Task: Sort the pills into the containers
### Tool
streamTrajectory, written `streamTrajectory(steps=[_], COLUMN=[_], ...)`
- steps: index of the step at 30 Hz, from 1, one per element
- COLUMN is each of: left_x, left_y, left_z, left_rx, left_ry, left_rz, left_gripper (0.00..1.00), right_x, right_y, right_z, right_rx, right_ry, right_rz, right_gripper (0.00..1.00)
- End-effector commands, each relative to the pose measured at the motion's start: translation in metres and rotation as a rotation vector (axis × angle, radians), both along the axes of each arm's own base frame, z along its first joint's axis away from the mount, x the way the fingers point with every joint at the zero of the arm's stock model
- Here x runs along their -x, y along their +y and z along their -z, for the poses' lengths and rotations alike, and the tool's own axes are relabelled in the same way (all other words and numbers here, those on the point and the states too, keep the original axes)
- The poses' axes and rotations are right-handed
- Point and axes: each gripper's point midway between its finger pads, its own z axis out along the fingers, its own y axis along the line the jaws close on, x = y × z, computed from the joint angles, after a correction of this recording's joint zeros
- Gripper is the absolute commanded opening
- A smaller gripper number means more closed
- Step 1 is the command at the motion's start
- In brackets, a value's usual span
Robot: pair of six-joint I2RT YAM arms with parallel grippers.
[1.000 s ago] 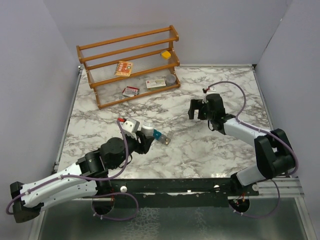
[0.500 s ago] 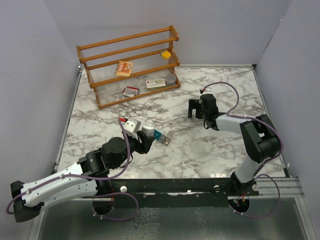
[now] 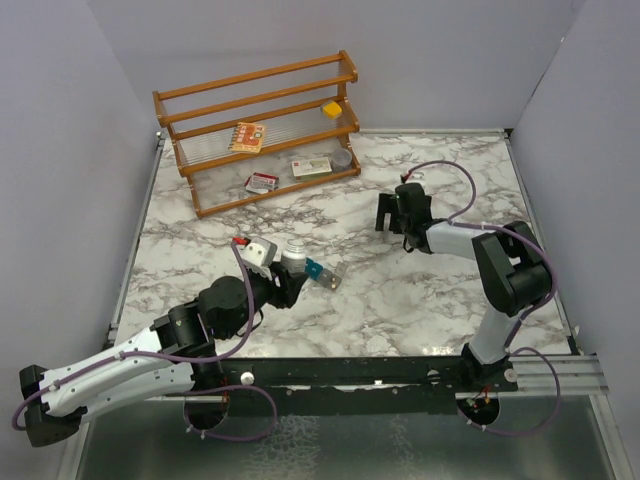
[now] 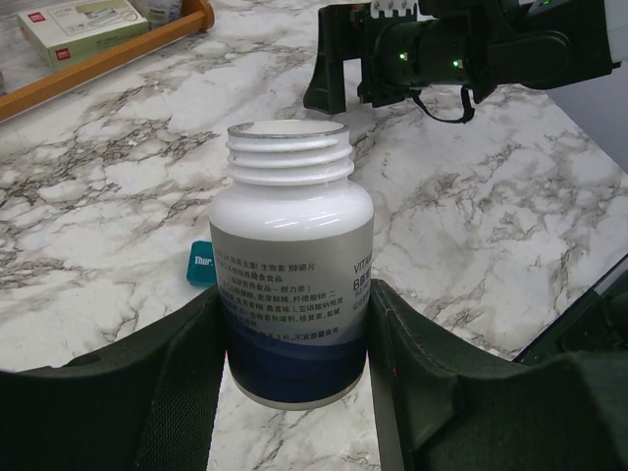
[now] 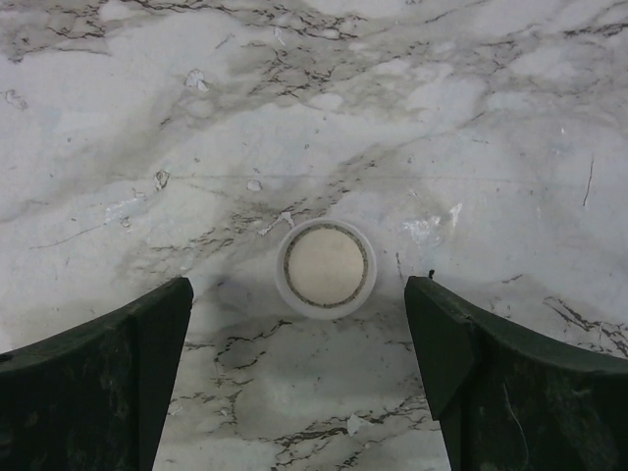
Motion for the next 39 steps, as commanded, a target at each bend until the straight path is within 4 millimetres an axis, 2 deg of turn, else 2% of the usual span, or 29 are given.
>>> streamTrajectory(steps=[1, 4, 7, 11, 15, 18, 23, 26, 29, 35, 39], left_x=[-0.002, -0.003, -0.003, -0.002, -0.002, -0.002, -0.002, -0.003, -0.003, -0.003, -0.002], left_y=[0.0, 0.001, 0.001, 0.003, 0.006, 0.009, 0.01, 0.01, 0.01, 0.011, 0.012], left_z=[-0.009, -0.009, -0.009, -0.01, -0.011, -0.012, -0.012, -0.011, -0.01, -0.01, -0.012], left_rx=[0.019, 0.014, 0.015, 0.023, 0.029, 0.032, 0.029, 0.03, 0.025, 0.017, 0.023], left_ry=[-0.029, -0.03, -0.03, -0.029, -0.029, -0.033, -0.035, -0.034, -0.033, -0.035, -0.035], left_rz=[-0.009, -0.013, -0.013, -0.015, -0.024, -0.03, -0.038, -0.038, -0.039, -0.038, -0.038], left_gripper=[0.0, 0.0, 0.0, 0.0, 0.0, 0.0, 0.0, 0.0, 0.0, 0.0, 0.0], right_x=[0.015, 0.019, 0.016, 0.014, 0.014, 0.015, 0.017, 0.019, 0.023, 0.03, 0.029], right_y=[-0.014, -0.014, -0.015, -0.014, -0.013, -0.012, -0.008, -0.003, 0.009, 0.054, 0.06], right_z=[0.019, 0.026, 0.026, 0.028, 0.03, 0.031, 0.031, 0.025, 0.011, -0.026, -0.04], right_rx=[0.001, 0.004, 0.006, 0.011, 0.013, 0.007, -0.003, -0.031, -0.114, -0.356, -0.384], right_ry=[0.057, 0.079, 0.089, 0.093, 0.108, 0.107, 0.117, 0.113, 0.092, 0.056, 0.028], right_rz=[0.078, 0.082, 0.098, 0.095, 0.097, 0.087, 0.062, 0.047, 0.013, -0.13, -0.16], right_gripper=[0.88, 0.83, 0.75, 0.7, 0.59, 0.49, 0.24, 0.15, 0.14, 0.14, 0.13])
